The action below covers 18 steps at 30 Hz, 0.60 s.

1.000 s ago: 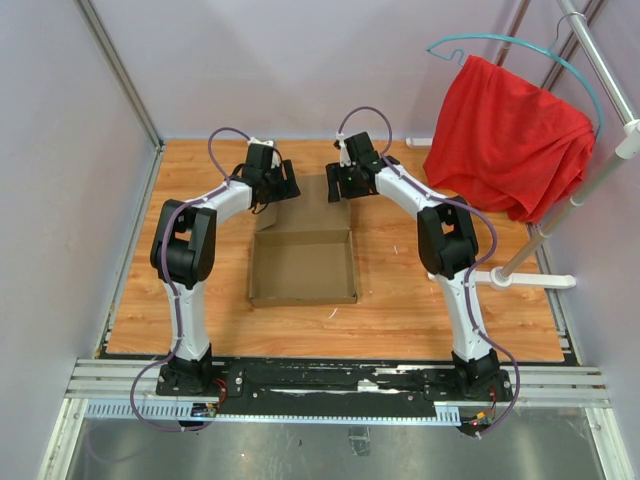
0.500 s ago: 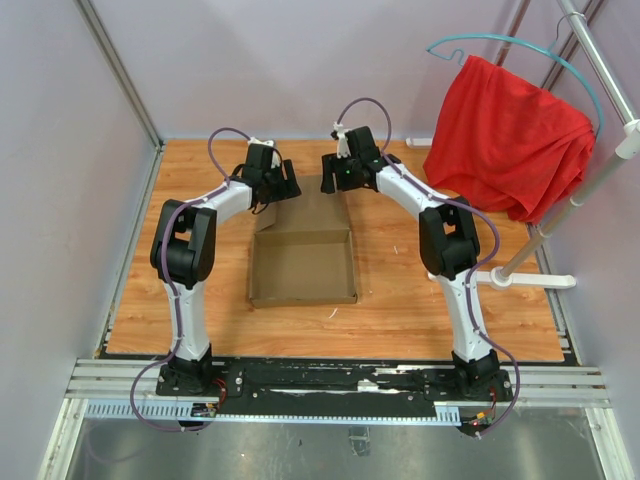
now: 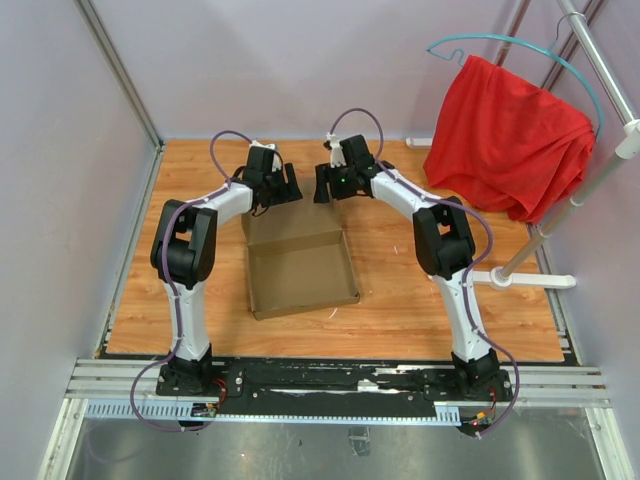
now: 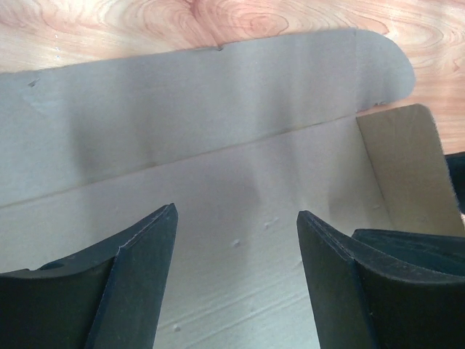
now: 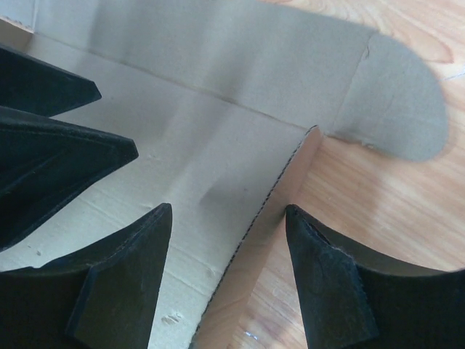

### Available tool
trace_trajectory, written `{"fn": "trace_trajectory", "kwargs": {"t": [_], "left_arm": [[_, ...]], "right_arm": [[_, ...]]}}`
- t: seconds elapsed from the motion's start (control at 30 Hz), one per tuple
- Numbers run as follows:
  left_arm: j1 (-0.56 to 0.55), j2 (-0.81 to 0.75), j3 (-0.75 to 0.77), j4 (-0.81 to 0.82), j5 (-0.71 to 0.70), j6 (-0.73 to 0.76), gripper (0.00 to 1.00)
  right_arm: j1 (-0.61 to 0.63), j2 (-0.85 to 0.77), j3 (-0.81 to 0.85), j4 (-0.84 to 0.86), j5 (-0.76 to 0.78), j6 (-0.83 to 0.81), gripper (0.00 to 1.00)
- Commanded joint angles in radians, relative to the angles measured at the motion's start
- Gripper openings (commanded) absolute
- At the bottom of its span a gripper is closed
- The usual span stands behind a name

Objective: Fold the paper box

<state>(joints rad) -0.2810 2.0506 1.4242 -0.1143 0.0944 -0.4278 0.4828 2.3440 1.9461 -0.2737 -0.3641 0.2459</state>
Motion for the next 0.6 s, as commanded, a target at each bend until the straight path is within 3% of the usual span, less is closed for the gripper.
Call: {"fn": "trace_trajectory", "kwargs": {"t": [0.0, 0.27, 0.4, 0.57], "left_arm": [[-0.006, -0.016, -0.006, -0.004, 0.022, -0.004, 0.73], [-0.006, -0.03, -0.006, -0.009, 0.023, -0.004, 0.73], [-0.006, -0.068, -0.002, -0.031, -0.005, -0.003, 0.73], [-0.006, -0.148, -0.002, -0.071, -0.055, -0.001, 0.73]], "right_arm": [[0.031, -0.015, -0.025, 0.001, 0.009, -0.026, 0.65], [0.042, -0.066, -0.064, 0.008, 0.105, -0.024, 0.65], [0.042, -0.028, 0.063, -0.156, 0.206, -0.045, 0.61], [0.042, 0.003, 0.168, -0.266, 0.281, -0.049, 0.26]]}}
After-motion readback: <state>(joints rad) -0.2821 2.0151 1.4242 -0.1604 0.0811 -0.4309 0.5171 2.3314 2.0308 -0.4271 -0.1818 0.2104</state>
